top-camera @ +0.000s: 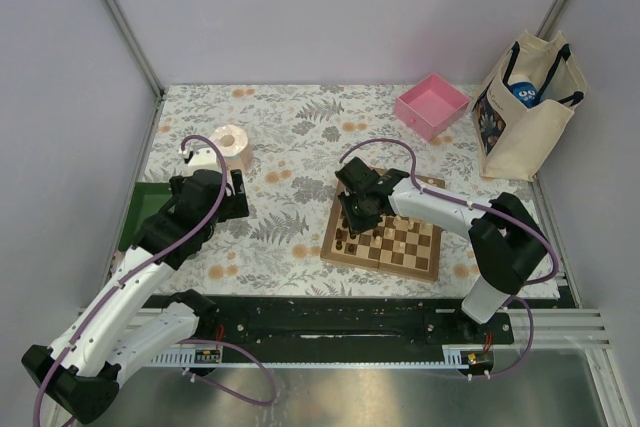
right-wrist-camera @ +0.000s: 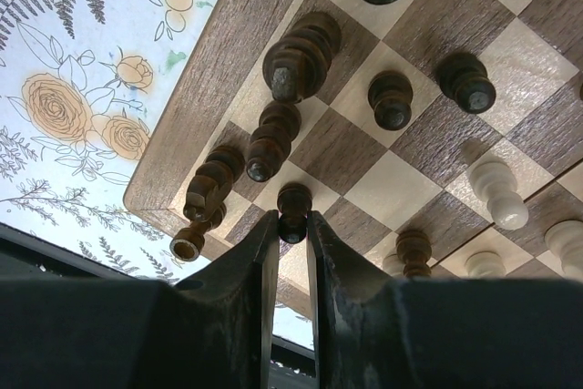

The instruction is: Set up the chess pieces on the board

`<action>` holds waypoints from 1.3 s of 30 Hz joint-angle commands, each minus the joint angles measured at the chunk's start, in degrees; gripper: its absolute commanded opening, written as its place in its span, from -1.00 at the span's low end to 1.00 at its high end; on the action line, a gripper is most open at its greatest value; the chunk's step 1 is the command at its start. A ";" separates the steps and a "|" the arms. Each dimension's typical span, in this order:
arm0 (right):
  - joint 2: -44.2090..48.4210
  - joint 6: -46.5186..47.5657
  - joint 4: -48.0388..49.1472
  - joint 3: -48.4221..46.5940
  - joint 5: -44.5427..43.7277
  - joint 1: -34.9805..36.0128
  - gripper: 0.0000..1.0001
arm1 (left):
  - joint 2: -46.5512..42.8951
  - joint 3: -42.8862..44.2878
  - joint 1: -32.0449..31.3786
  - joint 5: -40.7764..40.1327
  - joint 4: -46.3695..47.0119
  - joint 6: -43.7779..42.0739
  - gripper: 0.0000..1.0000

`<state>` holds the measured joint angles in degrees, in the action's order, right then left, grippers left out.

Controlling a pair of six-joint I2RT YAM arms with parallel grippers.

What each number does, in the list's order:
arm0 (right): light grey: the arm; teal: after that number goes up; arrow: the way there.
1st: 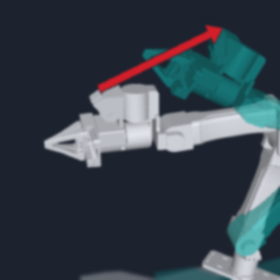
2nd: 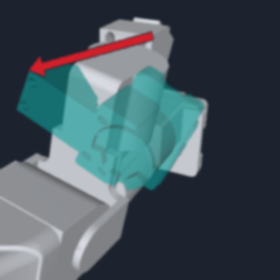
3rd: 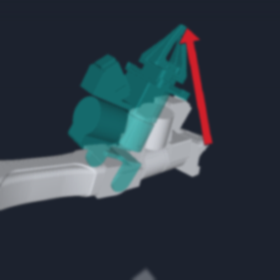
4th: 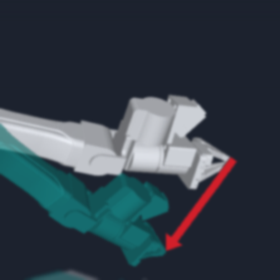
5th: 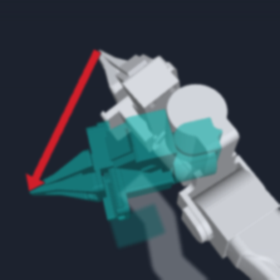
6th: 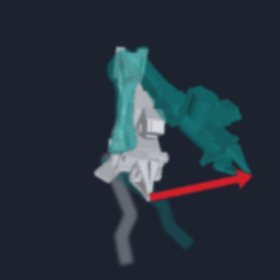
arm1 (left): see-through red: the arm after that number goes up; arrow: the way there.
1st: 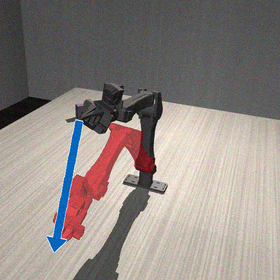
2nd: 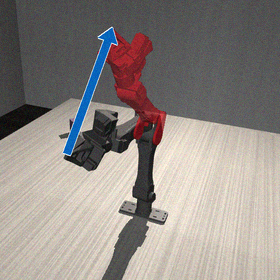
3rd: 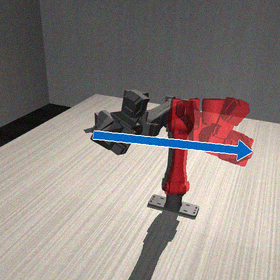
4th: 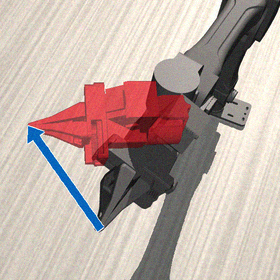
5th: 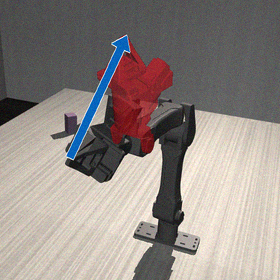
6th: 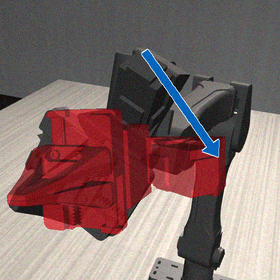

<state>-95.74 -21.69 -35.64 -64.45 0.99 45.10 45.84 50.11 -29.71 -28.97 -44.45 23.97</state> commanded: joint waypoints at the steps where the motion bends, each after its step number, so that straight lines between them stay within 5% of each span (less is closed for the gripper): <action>1: 2.05 -1.07 0.22 0.20 0.41 -0.19 -0.48 | 0.12 -0.10 0.27 0.49 0.85 -0.06 0.98; 39: 8.65 -1.68 -2.95 -3.49 1.11 2.00 -0.21 | -0.32 -0.19 0.27 0.58 0.85 -0.06 0.98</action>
<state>-88.97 -22.26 -38.50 -65.54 1.15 45.39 45.84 50.09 -29.67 -28.88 -44.45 23.97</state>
